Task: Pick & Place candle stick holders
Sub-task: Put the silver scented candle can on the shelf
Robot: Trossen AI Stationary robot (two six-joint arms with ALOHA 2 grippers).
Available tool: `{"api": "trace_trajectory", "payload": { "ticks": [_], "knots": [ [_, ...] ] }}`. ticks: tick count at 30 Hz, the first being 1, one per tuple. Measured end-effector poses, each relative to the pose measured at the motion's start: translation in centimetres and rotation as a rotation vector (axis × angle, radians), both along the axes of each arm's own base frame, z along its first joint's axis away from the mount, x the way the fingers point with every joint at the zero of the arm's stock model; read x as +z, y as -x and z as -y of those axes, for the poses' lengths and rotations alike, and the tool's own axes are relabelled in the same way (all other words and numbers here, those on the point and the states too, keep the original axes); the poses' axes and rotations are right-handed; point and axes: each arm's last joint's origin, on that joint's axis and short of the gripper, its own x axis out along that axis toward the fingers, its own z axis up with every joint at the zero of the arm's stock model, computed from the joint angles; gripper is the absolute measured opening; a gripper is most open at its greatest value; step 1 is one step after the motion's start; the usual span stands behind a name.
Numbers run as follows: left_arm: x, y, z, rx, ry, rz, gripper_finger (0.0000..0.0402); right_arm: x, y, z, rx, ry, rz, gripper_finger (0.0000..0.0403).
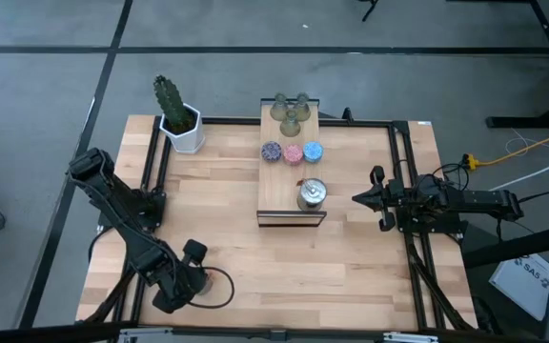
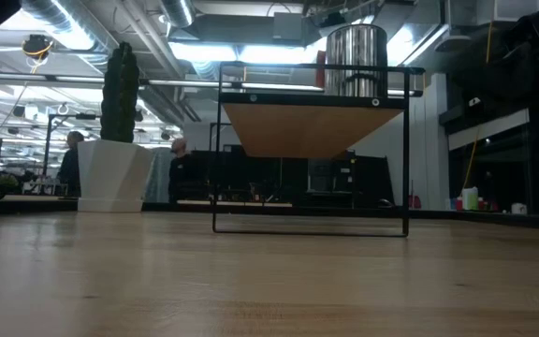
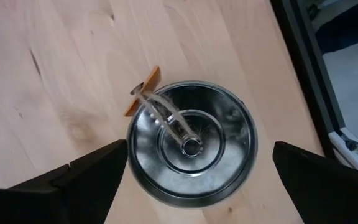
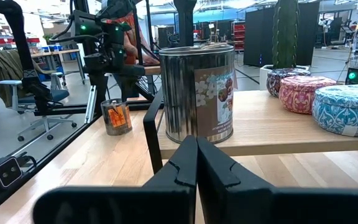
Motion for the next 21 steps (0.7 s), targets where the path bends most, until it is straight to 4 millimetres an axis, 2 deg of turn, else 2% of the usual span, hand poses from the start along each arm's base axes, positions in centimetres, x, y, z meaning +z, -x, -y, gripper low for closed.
{"api": "trace_trajectory", "payload": {
  "ticks": [8,15,21],
  "knots": [
    [-0.2,-0.1,0.0,-0.012,-0.011,0.007,0.0400,0.0,0.0,0.0,0.000,0.000,0.000,0.0005],
    [-1.9,0.2,-0.3,-0.008,-0.010,-0.014,0.0400,0.0,0.0,0.0,0.000,0.000,0.000,0.0005],
    [-2.5,0.3,-0.6,-0.003,-0.021,-0.018,0.0400,0.0,0.0,0.0,-0.001,0.000,0.000,0.0005]
  ]
}}
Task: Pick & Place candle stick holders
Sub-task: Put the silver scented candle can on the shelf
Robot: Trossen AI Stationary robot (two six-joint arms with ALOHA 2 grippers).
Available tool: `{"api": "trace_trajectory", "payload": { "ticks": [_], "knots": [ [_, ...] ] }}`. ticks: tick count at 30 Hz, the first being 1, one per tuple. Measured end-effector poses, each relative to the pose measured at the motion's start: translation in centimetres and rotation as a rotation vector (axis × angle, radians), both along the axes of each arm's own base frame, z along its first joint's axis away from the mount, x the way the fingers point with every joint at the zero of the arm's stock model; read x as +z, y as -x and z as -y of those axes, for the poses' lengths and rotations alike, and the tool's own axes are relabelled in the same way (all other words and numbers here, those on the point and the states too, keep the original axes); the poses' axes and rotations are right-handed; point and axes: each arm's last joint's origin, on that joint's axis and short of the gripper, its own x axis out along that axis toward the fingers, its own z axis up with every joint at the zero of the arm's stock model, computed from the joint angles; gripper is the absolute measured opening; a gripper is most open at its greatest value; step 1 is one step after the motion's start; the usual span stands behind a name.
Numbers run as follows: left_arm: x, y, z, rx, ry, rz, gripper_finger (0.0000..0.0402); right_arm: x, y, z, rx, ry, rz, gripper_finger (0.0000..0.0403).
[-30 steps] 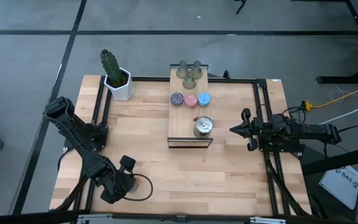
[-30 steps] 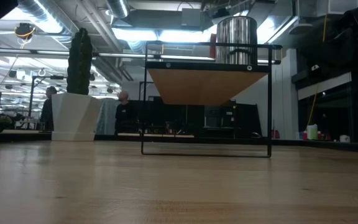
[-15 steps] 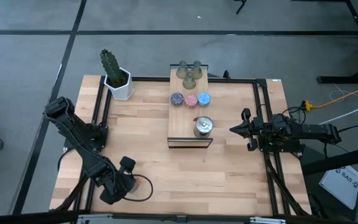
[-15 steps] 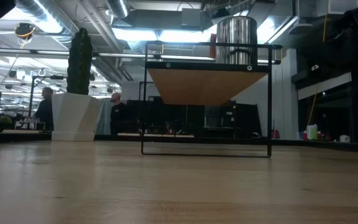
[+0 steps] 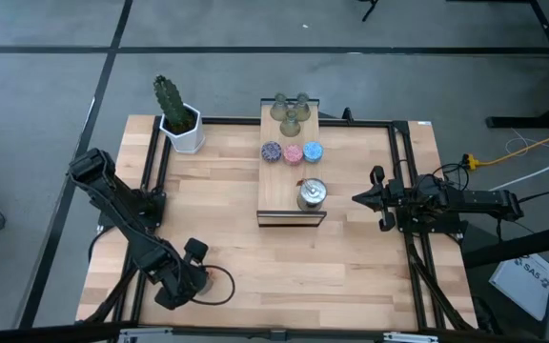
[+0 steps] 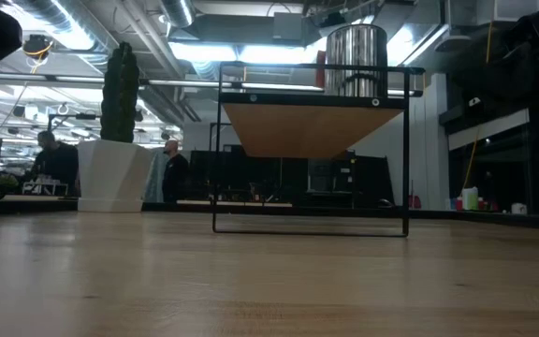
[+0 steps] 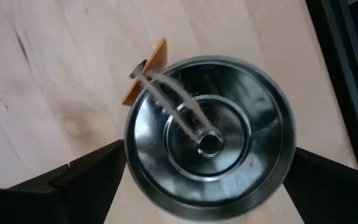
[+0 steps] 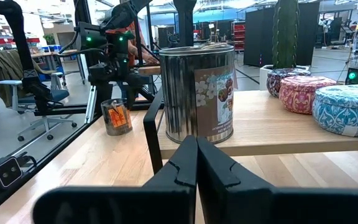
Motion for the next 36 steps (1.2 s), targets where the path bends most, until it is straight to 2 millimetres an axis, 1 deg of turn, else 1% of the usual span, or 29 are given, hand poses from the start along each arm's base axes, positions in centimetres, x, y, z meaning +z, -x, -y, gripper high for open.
{"api": "trace_trajectory", "payload": {
  "ticks": [5,11,27,36],
  "knots": [
    [0.03,-0.27,0.29,-0.002,0.031,0.033,0.0400,0.00,0.00,0.00,0.000,0.000,0.000,0.0005],
    [0.05,-0.30,0.32,-0.036,0.025,0.041,0.0400,0.00,0.00,0.00,0.000,0.000,0.000,0.0005],
    [0.07,-0.35,0.35,-0.031,0.027,0.049,0.0400,0.00,0.00,0.00,0.000,0.000,0.000,0.0005],
    [0.07,-0.35,0.35,-0.030,0.027,0.049,0.0373,0.00,0.00,0.00,0.000,0.000,0.000,0.0005]
  ]
}}
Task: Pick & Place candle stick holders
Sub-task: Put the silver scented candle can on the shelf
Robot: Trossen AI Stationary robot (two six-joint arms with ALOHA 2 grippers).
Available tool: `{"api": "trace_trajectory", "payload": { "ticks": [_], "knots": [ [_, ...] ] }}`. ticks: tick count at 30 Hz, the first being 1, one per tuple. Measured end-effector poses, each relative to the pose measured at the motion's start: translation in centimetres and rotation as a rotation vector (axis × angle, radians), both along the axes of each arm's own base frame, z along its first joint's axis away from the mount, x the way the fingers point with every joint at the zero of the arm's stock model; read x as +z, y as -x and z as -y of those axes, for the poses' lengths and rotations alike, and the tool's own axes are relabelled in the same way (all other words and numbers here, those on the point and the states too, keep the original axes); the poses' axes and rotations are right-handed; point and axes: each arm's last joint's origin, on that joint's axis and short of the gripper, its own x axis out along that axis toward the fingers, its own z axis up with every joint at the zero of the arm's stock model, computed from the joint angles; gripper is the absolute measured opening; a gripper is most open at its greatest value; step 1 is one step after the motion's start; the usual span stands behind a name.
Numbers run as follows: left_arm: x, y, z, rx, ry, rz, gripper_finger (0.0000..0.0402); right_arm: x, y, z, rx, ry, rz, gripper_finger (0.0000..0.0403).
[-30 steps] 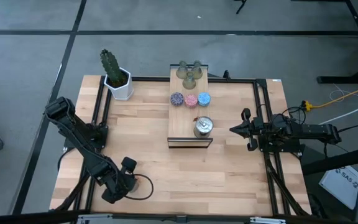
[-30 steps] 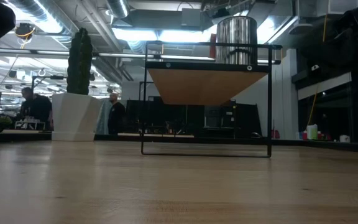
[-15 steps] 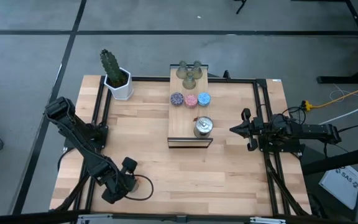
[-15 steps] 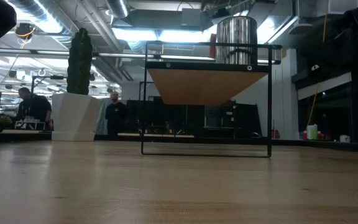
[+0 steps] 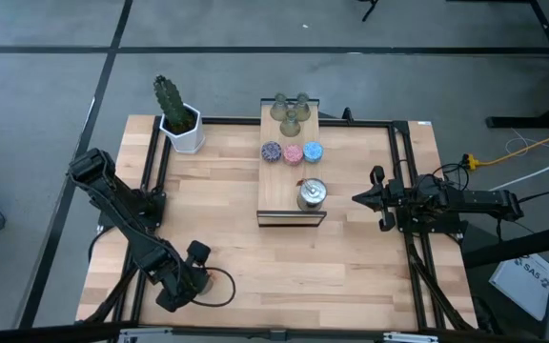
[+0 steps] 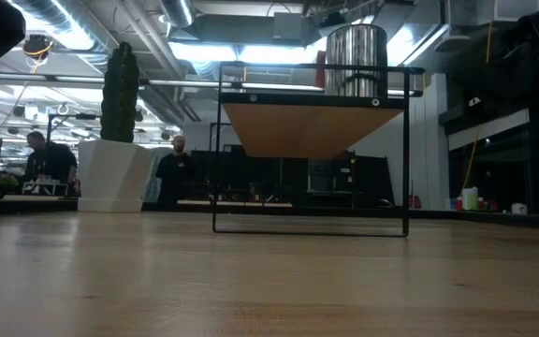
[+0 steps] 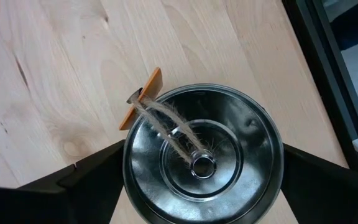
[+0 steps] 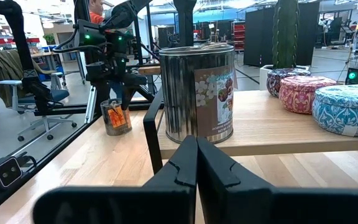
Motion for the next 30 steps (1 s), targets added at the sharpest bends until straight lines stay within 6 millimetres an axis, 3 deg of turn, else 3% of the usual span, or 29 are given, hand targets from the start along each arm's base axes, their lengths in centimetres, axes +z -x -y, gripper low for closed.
{"api": "trace_trajectory", "payload": {
  "ticks": [18,30],
  "knots": [
    [0.4,-0.1,0.1,-0.005,0.021,-0.016,0.0368,0.0,0.0,0.0,0.000,0.000,0.000,0.0005],
    [4.1,-2.3,-1.8,0.093,0.074,-0.022,0.0368,0.0,0.0,0.0,0.000,0.000,0.000,0.0005]
  ]
}}
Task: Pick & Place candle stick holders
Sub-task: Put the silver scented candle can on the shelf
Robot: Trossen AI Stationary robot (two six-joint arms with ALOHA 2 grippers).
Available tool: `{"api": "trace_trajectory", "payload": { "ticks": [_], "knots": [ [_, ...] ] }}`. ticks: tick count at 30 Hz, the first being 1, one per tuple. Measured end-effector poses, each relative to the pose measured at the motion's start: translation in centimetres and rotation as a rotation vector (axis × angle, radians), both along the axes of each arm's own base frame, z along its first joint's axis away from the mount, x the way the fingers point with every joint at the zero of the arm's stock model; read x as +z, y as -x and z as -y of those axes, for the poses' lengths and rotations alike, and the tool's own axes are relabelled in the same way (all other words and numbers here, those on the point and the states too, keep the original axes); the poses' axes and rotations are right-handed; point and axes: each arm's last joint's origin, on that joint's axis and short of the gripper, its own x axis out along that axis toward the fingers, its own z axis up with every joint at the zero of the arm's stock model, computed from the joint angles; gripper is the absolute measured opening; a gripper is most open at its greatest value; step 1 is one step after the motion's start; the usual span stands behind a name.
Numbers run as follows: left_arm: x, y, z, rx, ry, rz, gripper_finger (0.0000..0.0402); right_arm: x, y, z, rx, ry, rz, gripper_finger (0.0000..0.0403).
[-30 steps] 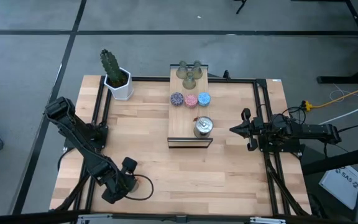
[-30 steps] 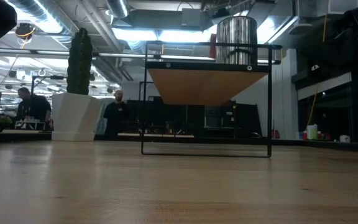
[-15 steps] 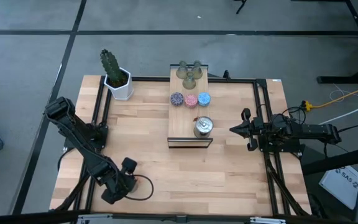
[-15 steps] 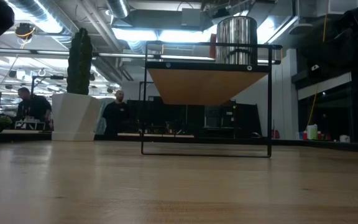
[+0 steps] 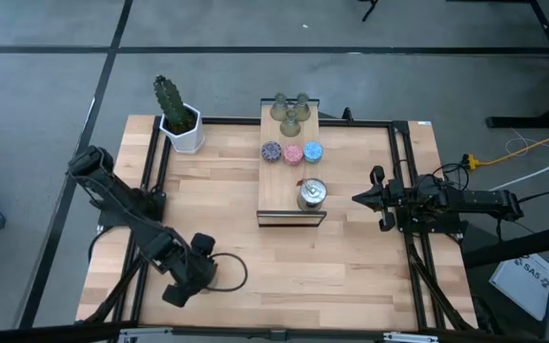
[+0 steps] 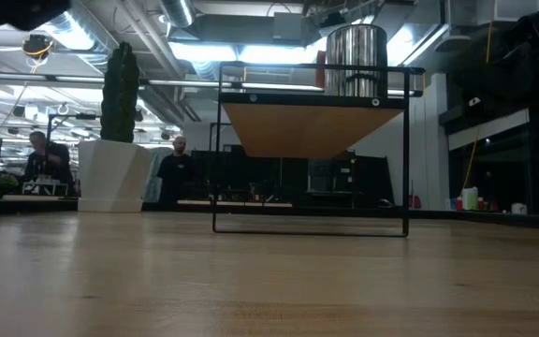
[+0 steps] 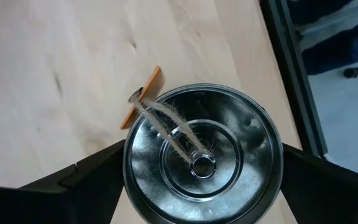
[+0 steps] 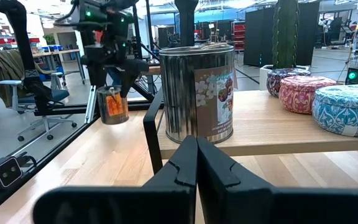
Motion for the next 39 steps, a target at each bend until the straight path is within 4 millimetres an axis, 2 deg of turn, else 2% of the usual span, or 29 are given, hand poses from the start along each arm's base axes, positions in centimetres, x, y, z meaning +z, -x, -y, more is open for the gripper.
{"api": "trace_trajectory", "payload": {
  "ticks": [21,29,39],
  "knots": [
    [8.3,-3.8,-5.5,0.274,0.041,0.027,0.0368,0.0,0.0,0.0,0.000,0.000,0.000,0.0005],
    [11.3,-4.5,-8.7,0.437,0.069,0.026,0.0368,0.0,0.0,0.0,0.000,0.000,0.000,0.0005],
    [13.5,-5.5,-13.1,0.462,0.031,0.102,0.0368,0.0,0.0,0.0,0.000,0.000,0.000,0.0005]
  ]
}}
